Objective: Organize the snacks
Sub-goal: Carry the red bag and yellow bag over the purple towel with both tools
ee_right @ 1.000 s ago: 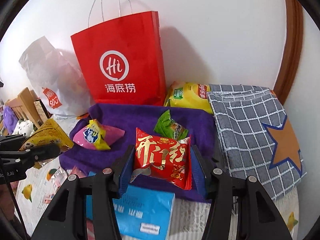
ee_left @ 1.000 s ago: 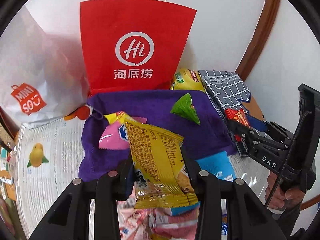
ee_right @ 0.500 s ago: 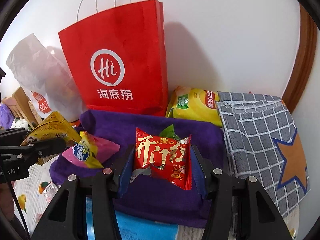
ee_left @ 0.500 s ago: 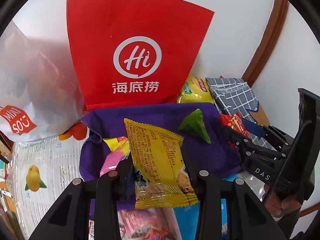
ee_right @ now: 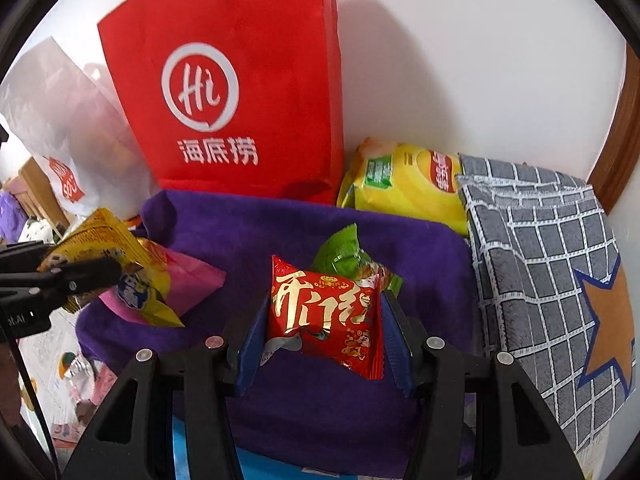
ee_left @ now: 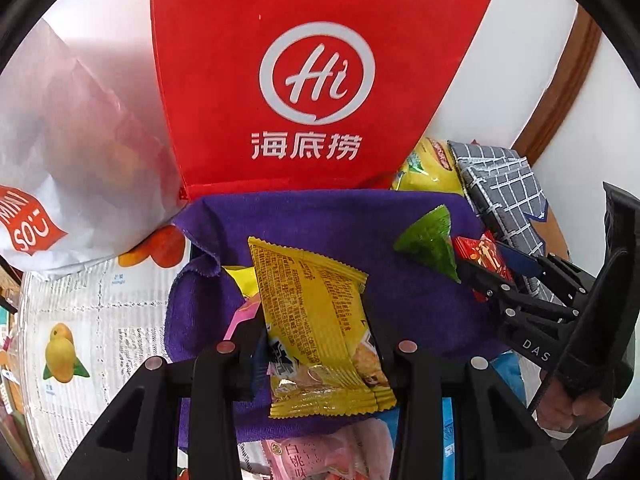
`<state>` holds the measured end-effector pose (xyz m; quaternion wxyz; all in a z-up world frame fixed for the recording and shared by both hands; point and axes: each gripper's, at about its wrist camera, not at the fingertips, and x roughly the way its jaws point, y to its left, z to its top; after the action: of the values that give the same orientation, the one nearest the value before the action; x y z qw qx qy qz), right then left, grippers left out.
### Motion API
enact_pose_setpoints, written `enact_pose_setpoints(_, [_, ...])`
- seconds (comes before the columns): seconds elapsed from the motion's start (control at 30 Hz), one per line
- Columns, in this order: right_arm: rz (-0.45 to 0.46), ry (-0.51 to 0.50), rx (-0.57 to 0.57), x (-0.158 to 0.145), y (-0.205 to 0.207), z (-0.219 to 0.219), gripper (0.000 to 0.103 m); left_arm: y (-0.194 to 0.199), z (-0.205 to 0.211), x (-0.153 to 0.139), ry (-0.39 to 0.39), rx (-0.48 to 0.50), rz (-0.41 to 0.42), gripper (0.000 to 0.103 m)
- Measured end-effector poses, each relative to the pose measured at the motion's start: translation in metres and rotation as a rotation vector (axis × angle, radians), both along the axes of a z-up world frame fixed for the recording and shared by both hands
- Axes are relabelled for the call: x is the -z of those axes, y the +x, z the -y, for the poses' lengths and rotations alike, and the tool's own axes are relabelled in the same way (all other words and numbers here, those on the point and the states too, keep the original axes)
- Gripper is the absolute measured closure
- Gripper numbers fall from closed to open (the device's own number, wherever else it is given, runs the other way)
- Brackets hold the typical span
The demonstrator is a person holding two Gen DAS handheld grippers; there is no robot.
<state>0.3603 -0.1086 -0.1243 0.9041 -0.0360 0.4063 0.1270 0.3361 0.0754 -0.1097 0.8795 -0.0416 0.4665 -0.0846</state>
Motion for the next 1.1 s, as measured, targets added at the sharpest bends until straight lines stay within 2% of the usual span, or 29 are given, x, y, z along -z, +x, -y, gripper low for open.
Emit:
enact_pose_setpoints(0.13, [-0.027,0.002,0.018,0.009,0.007,0.003,0.049,0.005,0.006,0.012,0.022,0.007,-0.041,0.066])
enact_pose_setpoints(1.1, [-0.064,-0.018,0.01,0.019,0.014,0.004,0.049,0.01,0.009,0.022,0.013,0.013,-0.068,0.066])
